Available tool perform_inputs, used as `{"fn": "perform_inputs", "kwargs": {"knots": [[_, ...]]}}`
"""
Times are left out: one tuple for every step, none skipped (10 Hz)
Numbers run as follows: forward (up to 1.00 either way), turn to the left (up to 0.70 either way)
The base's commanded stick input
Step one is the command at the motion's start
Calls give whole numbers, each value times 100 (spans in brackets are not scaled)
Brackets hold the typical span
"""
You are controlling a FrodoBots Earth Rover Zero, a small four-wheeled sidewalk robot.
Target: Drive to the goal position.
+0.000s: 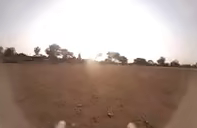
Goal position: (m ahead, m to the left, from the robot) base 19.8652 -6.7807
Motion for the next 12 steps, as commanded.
{"fn": "perform_inputs", "kwargs": {"knots": [[70, 0], [70, 0], [70, 0], [55, 0], [34, 0], [3, 0], [0, 0], [0, 0], [0, 0], [0, 0], [0, 0], [0, 0]]}}
